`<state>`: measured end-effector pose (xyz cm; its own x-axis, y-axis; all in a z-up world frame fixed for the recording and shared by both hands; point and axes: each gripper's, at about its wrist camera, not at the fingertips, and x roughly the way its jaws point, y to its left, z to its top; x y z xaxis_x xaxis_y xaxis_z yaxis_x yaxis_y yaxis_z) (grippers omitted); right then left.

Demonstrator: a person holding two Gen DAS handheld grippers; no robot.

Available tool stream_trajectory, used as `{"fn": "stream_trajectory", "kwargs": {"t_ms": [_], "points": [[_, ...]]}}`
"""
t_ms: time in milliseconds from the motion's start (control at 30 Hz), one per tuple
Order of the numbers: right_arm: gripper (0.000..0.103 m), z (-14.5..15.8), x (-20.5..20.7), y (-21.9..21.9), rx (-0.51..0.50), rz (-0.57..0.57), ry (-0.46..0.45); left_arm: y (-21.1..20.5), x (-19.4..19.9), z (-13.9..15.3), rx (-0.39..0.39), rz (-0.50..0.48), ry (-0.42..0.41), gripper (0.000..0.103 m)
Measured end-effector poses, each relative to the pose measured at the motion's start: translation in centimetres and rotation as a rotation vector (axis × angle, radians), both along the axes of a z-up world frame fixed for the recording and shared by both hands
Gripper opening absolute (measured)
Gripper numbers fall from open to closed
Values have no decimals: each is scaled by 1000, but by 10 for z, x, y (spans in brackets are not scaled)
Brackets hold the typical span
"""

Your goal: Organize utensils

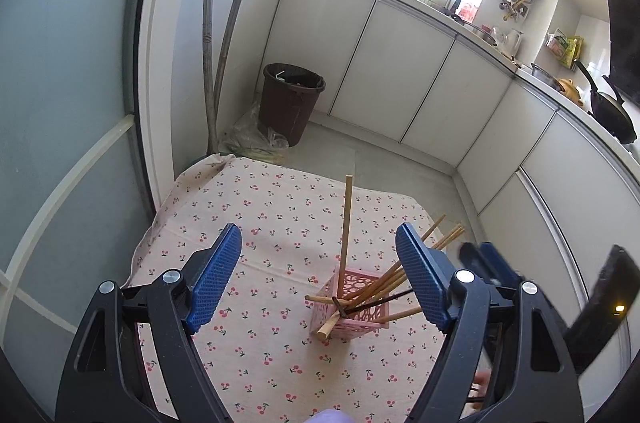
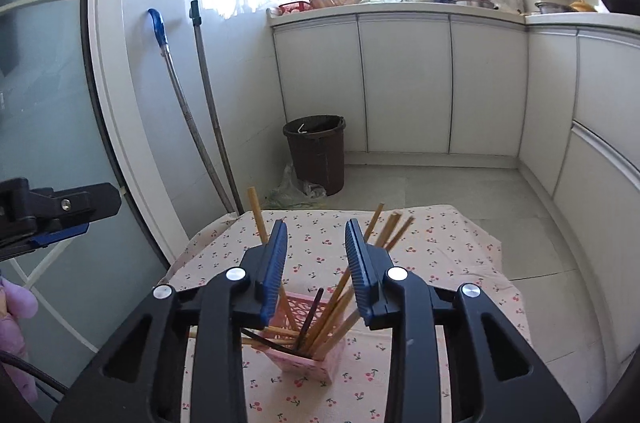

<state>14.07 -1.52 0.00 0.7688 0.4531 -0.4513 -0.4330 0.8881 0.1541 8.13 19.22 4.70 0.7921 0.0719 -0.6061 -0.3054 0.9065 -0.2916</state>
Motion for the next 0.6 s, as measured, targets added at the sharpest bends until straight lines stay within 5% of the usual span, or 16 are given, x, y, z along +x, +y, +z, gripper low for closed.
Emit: {"fn": "stream_trajectory", "kwargs": {"t_ms": [233,433,600], "points": [[38,26,-31,-61,-4,-132,38,-40,-9,10,74,-47,-33,76],[65,40,-53,-112,13,-233,29,-91,-20,22,192,-81,-91,95],[91,46,-61,-150,62,-290,33,-128,-32,33,294,-49,-182,96]]}}
